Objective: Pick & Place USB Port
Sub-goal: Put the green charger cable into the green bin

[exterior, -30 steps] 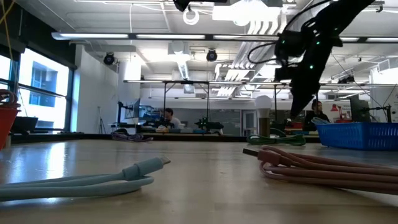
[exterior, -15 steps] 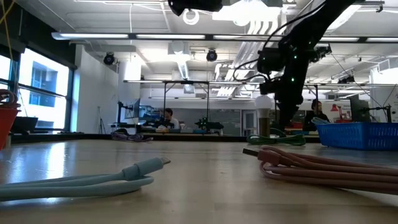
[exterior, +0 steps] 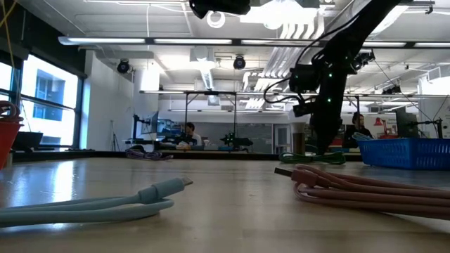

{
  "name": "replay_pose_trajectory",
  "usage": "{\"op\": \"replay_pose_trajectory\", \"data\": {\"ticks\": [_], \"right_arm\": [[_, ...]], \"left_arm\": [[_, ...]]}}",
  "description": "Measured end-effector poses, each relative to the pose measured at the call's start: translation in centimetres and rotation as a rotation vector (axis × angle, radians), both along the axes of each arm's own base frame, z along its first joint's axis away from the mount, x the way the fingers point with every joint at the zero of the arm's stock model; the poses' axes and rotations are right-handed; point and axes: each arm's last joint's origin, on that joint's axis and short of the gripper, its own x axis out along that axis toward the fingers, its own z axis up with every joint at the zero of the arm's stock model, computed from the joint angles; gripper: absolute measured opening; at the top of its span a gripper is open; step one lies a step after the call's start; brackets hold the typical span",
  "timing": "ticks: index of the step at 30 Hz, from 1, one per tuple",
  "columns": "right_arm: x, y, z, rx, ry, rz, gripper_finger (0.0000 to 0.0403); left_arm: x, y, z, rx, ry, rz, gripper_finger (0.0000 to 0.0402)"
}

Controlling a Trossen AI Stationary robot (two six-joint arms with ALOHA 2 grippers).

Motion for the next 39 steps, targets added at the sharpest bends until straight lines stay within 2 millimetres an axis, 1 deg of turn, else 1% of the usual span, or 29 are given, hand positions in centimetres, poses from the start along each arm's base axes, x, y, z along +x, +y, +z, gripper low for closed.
{"op": "replay_pose_trajectory", "data": {"ticks": [6, 16, 22, 25, 27, 29, 30, 31, 34, 36, 39], "right_arm": [[-0.4, -0.1, -0.2, 0.066, -0.045, -0.006, 0.0129], [-0.4, -0.3, -0.5, 0.038, -0.016, -0.020, 0.0129], [-0.2, -0.5, -1.9, 0.070, 0.016, -0.020, 0.0125], [0.0, -0.6, -2.7, 0.091, 0.034, -0.016, 0.0101], [0.0, -0.6, -3.1, 0.112, 0.042, -0.004, 0.0069], [0.0, -0.5, -3.2, 0.122, 0.049, 0.008, 0.0029], [0.0, -0.5, -3.2, 0.122, 0.050, 0.009, 0.0019], [0.0, -0.5, -3.1, 0.120, 0.050, 0.009, 0.0015], [-0.1, -0.3, -2.7, 0.110, 0.056, -0.009, 0.0022], [-0.1, 0.0, -2.4, 0.096, 0.071, -0.003, 0.0013], [0.0, 0.6, -1.9, 0.057, 0.100, -0.002, 0.0012]], "left_arm": [[0.0, 0.0, 0.0, -0.007, 0.000, 0.004, 0.0085], [0.0, -0.1, 0.0, -0.034, 0.005, -0.014, 0.0085], [0.0, -0.1, 0.0, -0.036, 0.005, -0.015, 0.0085], [0.0, -0.1, 0.0, -0.036, 0.006, -0.015, 0.0085], [0.0, -0.1, 0.0, -0.037, 0.006, -0.015, 0.0085], [0.0, -0.1, 0.0, -0.037, 0.006, -0.015, 0.0085], [0.0, -0.1, 0.0, -0.037, 0.006, -0.016, 0.0085], [0.0, -0.1, 0.0, -0.037, 0.006, -0.016, 0.0085], [0.0, -0.1, 0.0, -0.037, 0.006, -0.016, 0.0085], [0.0, -0.1, 0.0, -0.037, 0.006, -0.016, 0.0085], [0.0, -0.1, 0.0, -0.037, 0.006, -0.016, 0.0085]]}}
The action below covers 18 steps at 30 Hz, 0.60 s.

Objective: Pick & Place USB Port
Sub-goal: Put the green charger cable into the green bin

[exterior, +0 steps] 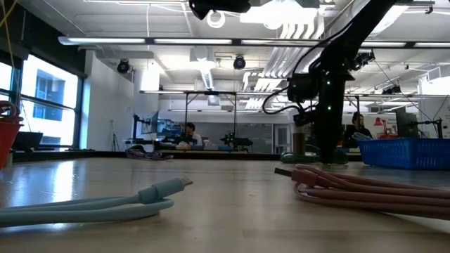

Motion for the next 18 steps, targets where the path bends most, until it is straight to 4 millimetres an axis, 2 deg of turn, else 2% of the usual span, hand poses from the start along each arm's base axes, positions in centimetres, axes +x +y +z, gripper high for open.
{"op": "replay_pose_trajectory", "data": {"ticks": [5, 10, 13, 18], "right_arm": [[0.1, 1.6, 2.1, -0.029, -0.012, 0.040, 0.0010], [-0.2, 4.1, 4.8, -0.033, -0.037, 0.079, 0.0010], [-0.5, 6.2, 6.8, -0.045, -0.073, 0.110, 0.0010], [-1.0, 10.8, 10.3, -0.050, -0.242, 0.210, 0.0010]], "left_arm": [[0.0, 0.0, 0.0, -0.002, 0.000, 0.002, 0.0085], [0.0, 0.0, -0.1, -0.016, 0.008, 0.012, 0.0085], [-0.1, 0.0, -0.1, -0.027, 0.012, 0.019, 0.0085], [-0.1, 0.0, -0.2, -0.074, 0.027, 0.051, 0.0085]]}}
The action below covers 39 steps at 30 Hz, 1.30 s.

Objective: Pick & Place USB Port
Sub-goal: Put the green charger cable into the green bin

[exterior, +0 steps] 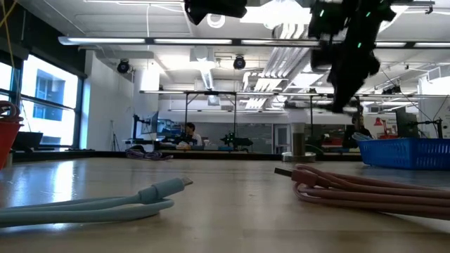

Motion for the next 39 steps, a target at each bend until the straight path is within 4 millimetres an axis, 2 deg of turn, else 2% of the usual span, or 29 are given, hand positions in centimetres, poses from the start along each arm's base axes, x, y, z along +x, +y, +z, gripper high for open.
{"op": "replay_pose_trajectory", "data": {"ticks": [6, 11, 15, 19, 23, 27, 35, 39], "right_arm": [[-0.3, 6.4, 3.5, -0.004, -0.271, 0.212, 0.0010], [-0.5, 11.1, 5.3, -0.035, -0.458, 0.393, 0.0010], [-0.2, 13.9, 5.8, -0.060, -0.553, 0.504, 0.0010], [0.7, 15.9, 5.9, -0.094, -0.626, 0.603, 0.0010], [1.8, 17.0, 5.6, -0.121, -0.661, 0.671, 0.0010], [2.7, 17.2, 5.1, -0.141, -0.657, 0.690, 0.0010], [3.2, 17.1, 4.8, -0.140, -0.651, 0.682, 0.0010], [3.2, 17.1, 4.8, -0.137, -0.660, 0.682, 0.0010]], "left_arm": [[0.1, 0.0, 0.1, -0.019, -0.014, 0.009, 0.0086], [0.3, -0.1, 0.5, -0.042, -0.053, 0.014, 0.0096], [0.4, -0.1, 0.6, -0.037, -0.079, 0.029, 0.0140], [0.8, 0.0, 1.0, -0.009, -0.146, 0.068, 0.0205], [1.6, -0.3, 1.0, 0.031, -0.214, 0.029, 0.0264], [2.3, -0.6, 0.7, 0.039, -0.251, -0.020, 0.0296], [3.6, -1.2, 0.2, 0.012, -0.329, -0.074, 0.0303], [3.8, -1.1, 0.3, 0.022, -0.359, -0.030, 0.0303]]}}
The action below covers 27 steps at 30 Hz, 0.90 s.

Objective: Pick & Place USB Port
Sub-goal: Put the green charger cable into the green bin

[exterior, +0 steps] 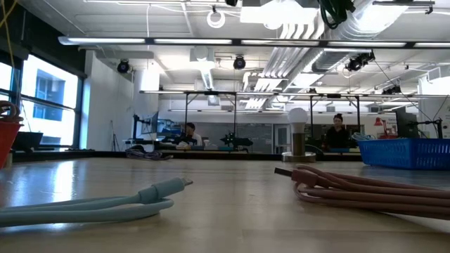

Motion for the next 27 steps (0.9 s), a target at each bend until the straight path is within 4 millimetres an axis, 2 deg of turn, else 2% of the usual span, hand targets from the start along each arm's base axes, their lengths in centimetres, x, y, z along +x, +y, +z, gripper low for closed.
{"op": "replay_pose_trajectory", "data": {"ticks": [6, 21, 24, 27], "right_arm": [[0.00, 0.01, 0.00, 0.001, 0.000, 0.002, 0.0010], [0.01, 0.01, 0.01, 0.004, 0.001, 0.006, 0.0009], [0.08, -0.16, 0.00, 0.007, 0.002, 0.002, 0.0009], [0.18, -0.42, 0.00, 0.015, 0.005, 0.000, 0.0009]], "left_arm": [[0.09, 0.21, -0.16, 0.016, 0.001, 0.063, 0.0303], [0.22, 0.09, 0.56, 0.039, -0.072, 0.037, 0.0301], [0.21, 0.07, 0.55, 0.050, -0.071, 0.028, 0.0276], [0.21, 0.14, 0.53, 0.088, -0.070, 0.050, 0.0213]]}}
